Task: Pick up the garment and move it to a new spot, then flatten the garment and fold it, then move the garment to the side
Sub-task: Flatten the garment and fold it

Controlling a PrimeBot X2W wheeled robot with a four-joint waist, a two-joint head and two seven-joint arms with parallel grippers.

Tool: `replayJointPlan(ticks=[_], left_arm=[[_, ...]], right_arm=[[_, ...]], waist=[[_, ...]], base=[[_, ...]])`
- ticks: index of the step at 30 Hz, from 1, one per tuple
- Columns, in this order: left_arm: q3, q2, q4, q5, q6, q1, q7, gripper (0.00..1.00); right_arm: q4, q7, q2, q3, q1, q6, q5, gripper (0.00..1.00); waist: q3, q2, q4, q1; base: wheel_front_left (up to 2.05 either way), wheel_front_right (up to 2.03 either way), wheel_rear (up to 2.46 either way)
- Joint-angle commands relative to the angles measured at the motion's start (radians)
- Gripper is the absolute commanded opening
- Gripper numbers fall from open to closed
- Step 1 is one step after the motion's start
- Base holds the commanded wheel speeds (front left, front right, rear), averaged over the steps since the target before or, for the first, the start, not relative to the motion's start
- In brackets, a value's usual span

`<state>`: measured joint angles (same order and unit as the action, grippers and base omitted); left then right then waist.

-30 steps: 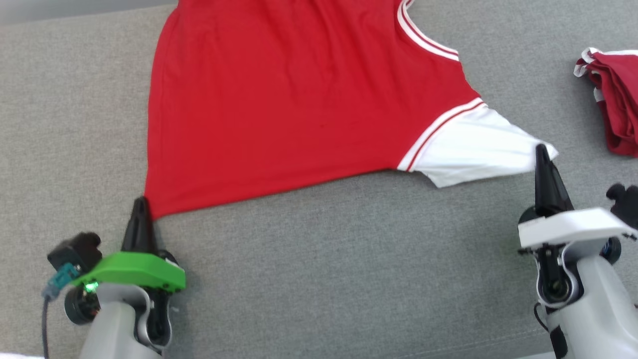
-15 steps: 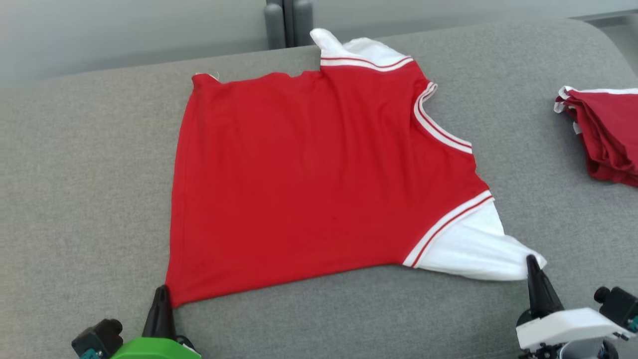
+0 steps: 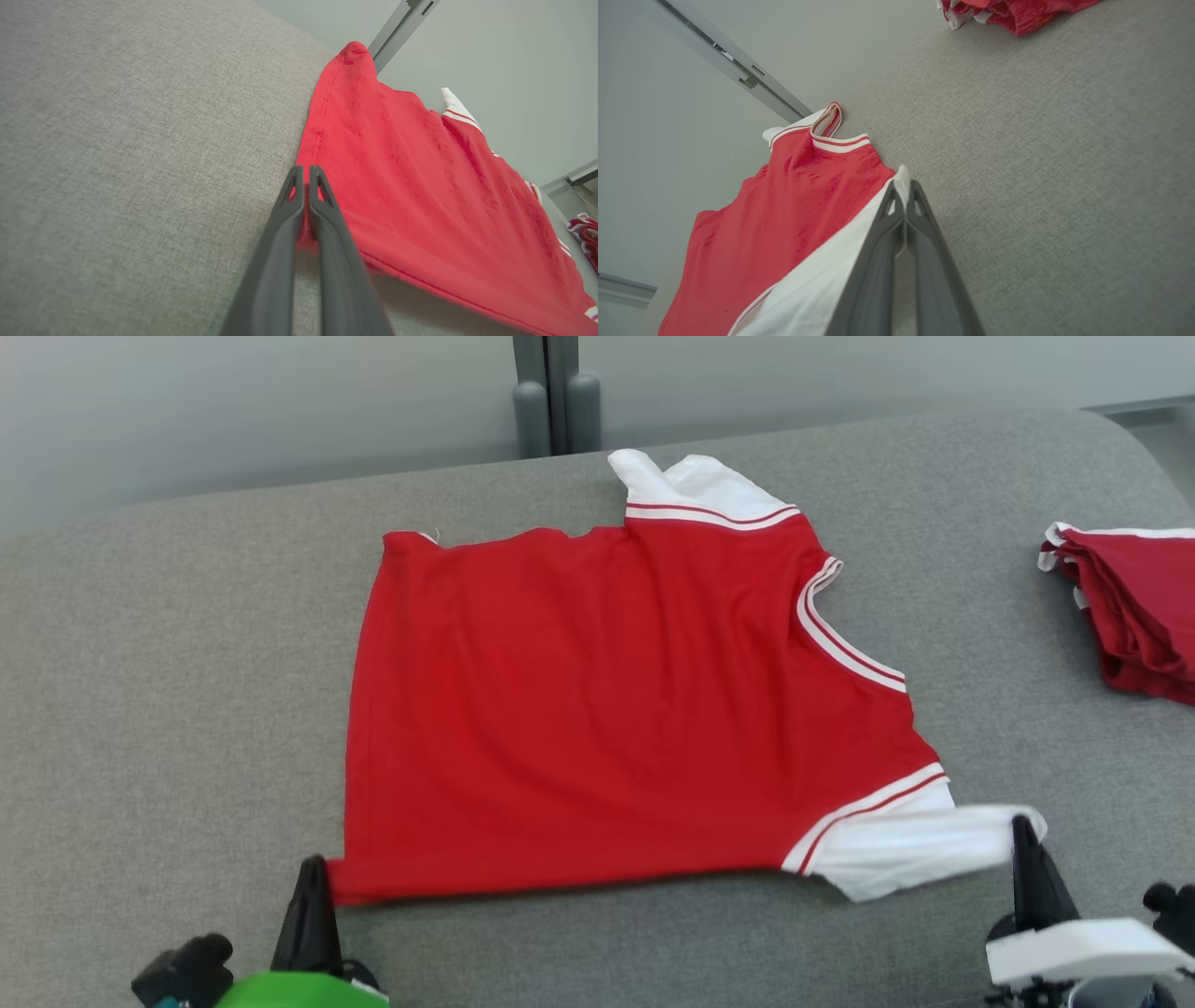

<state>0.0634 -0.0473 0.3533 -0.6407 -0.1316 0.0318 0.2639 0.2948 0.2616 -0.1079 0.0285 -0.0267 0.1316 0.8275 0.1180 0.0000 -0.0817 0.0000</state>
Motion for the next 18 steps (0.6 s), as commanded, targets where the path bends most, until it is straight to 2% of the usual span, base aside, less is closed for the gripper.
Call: replayJointPlan(ticks=[1,7,18], left_arm=[[0.002,-0.007,-0.018,0.001,0.002,-0.045,0.000,0.00],[0.012,-0.007,-0.026,0.030,0.002,-0.182,0.000,0.00],[0.021,-0.006,0.079,0.084,0.002,-0.407,0.000,0.00]], right_arm=[[-0.023,0.004,-0.002,0.002,0.041,-0.002,0.011,0.00],[-0.038,0.004,-0.020,-0.035,0.230,-0.002,-0.003,0.00],[0.169,0.004,-0.041,-0.060,0.574,-0.002,-0.101,0.00]], waist=[[0.031,0.0000,0.002,0.0000],[0.102,0.0000,0.006,0.0000],[0.209,0.0000,0.019,0.0000]], base=[[0.00,0.00,0.00],[0.00,0.00,0.00],[0.00,0.00,0.00]])
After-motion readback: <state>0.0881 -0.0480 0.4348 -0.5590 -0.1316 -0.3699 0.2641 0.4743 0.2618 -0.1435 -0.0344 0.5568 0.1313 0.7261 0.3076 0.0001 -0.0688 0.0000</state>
